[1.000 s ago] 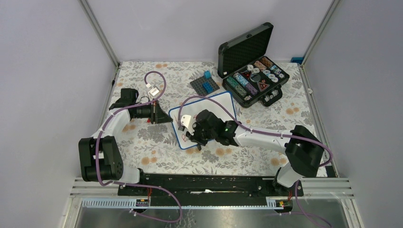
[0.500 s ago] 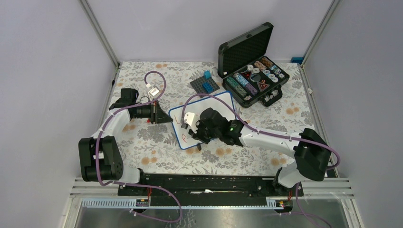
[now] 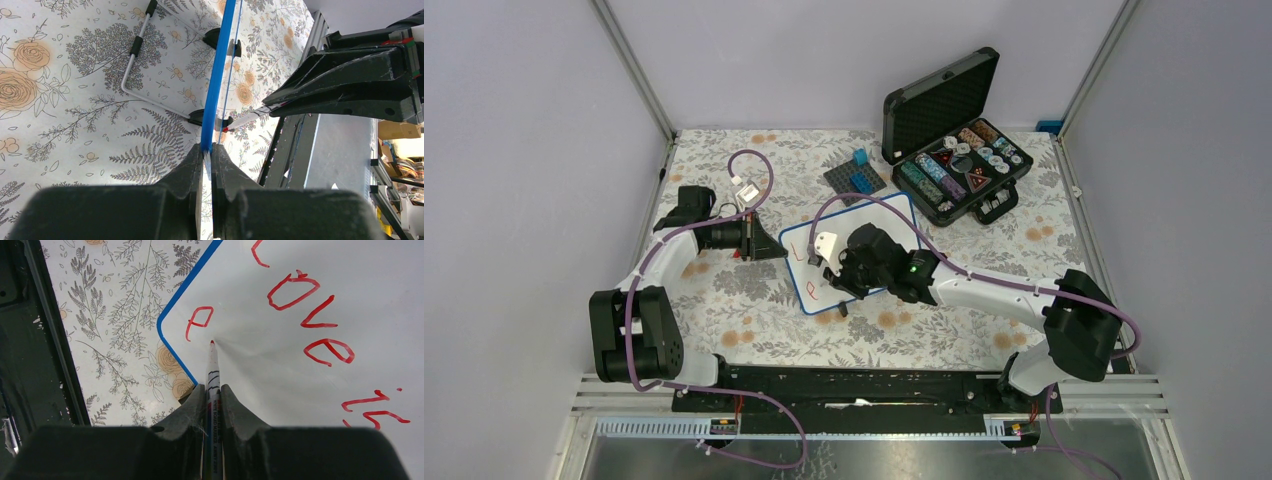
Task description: Write a sentence on the whiteboard
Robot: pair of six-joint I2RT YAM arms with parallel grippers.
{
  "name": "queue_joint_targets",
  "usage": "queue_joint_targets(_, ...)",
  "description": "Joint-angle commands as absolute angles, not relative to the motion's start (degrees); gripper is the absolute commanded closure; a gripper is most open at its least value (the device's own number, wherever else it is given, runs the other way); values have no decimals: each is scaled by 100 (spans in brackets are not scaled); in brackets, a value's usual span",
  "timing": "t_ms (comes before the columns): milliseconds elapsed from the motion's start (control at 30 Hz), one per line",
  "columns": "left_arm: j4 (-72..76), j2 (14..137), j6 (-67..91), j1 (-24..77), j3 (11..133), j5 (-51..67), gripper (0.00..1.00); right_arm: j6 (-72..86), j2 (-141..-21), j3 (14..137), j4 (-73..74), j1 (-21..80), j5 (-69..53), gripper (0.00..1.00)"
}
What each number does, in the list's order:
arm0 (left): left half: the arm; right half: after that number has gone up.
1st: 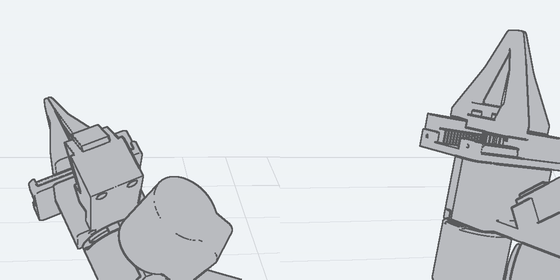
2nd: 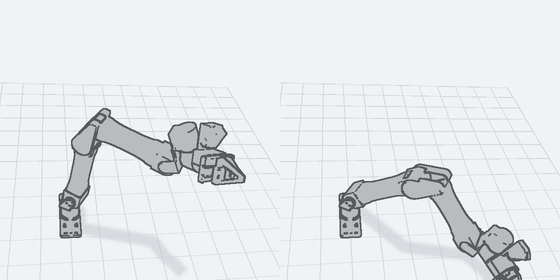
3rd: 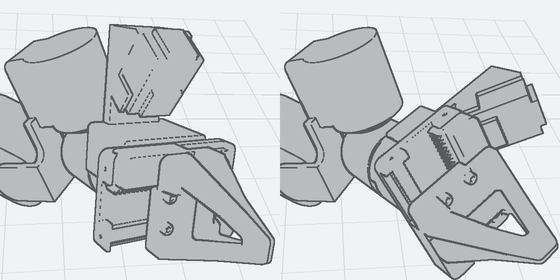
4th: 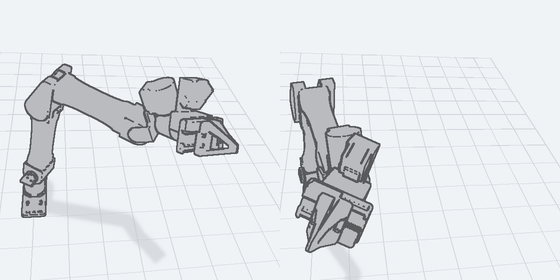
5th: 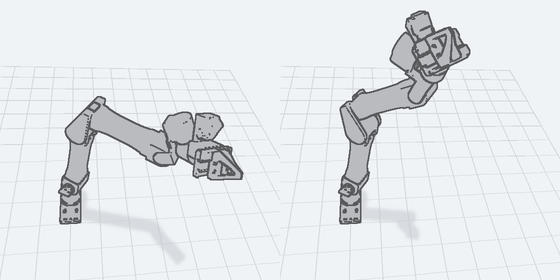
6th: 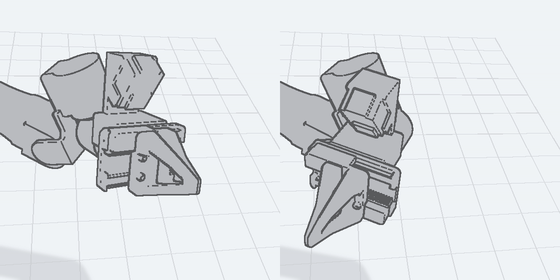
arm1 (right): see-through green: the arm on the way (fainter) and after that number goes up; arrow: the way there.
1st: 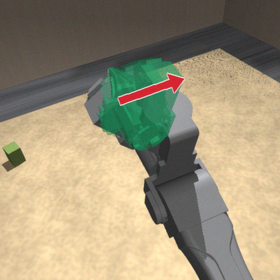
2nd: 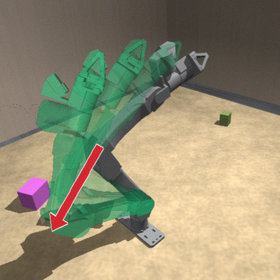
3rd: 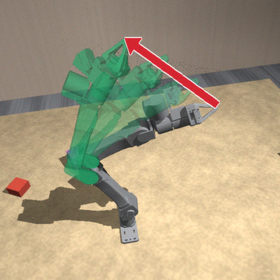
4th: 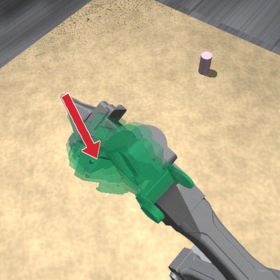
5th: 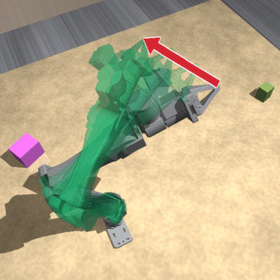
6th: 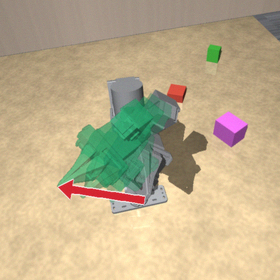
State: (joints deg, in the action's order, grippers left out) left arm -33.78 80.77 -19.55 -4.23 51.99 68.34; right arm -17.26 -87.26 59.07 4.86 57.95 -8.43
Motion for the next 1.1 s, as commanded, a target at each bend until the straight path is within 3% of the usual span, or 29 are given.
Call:
queue_joint_targets(0, -3348, 7998, -2083, -403, 5291, 6812, 100, -1758, -8752, 5962, 389, 5757, -756, 100)
queue_joint_targets(1067, -3349, 7999, -2074, -394, 5300, 6814, 100, -1629, -8814, 6017, 404, 5609, -845, 100)
